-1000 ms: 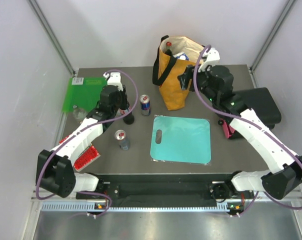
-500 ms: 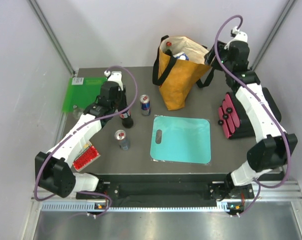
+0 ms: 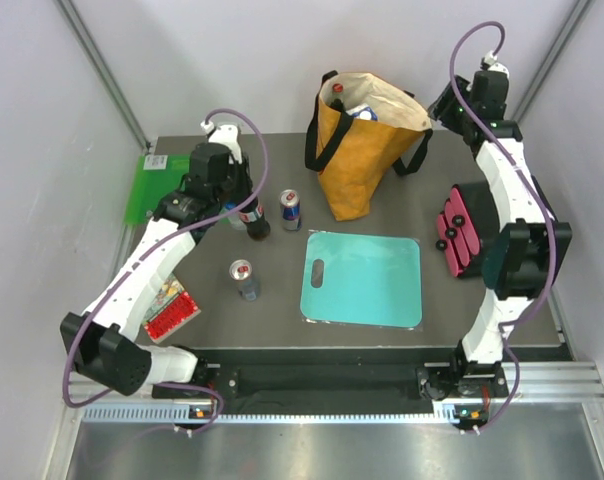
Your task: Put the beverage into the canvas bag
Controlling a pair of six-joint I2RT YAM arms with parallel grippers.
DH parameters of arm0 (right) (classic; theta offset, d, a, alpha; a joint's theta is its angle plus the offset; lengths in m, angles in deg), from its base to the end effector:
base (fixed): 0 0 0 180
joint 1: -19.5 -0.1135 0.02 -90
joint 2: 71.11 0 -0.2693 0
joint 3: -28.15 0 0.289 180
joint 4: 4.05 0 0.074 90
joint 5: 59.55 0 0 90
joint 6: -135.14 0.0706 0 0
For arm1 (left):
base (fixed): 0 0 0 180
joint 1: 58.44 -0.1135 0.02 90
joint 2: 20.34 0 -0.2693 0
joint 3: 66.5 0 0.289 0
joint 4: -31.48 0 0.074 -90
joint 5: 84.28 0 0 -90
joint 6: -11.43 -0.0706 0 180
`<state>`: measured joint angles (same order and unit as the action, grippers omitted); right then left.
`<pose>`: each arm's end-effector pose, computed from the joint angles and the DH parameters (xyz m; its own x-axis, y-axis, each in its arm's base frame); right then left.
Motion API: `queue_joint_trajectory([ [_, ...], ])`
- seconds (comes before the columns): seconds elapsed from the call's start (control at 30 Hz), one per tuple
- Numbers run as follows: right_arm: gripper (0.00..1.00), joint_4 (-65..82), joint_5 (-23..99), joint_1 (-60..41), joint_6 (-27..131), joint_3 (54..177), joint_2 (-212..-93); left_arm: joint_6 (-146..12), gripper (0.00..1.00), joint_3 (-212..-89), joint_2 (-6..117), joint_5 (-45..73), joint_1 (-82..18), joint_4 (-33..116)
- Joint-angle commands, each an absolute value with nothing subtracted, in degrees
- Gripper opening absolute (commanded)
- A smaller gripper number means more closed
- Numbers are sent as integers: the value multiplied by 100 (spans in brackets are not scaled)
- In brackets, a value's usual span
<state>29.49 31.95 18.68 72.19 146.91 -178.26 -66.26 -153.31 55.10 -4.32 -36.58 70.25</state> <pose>0.5165 0.0092 0.3750 -0.3501 0.4496 -0.8217 0.1355 0.8923 0.4306 0.3415 -0.1238 0.3651 -0.4648 -0.0397 -0.8845 0.1268 0.9857 -0.1109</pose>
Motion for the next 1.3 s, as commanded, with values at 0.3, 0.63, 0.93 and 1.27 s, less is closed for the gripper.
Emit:
queue_joint_trajectory([
  [0.3, 59, 3086, 3353, 1906, 7441, 15324, -18607, -6495, 0, -17875, 5734, -70, -3621, 6517],
  [0.63, 41, 2841, 3801, 1872, 7511, 15193, -18722, -6232, 0, -19861, 6798, 19, -3621, 6596],
  [0.93, 0, 2393, 4091, 1512, 7160, 14675, -18177, -5670, 0, -21401, 7871, 2, -3621, 6087],
  [1.27, 0, 1979, 4179, 1063, 7098, 14507, -17939, -5124, 0, -21612, 8205, -218, -3621, 5042],
])
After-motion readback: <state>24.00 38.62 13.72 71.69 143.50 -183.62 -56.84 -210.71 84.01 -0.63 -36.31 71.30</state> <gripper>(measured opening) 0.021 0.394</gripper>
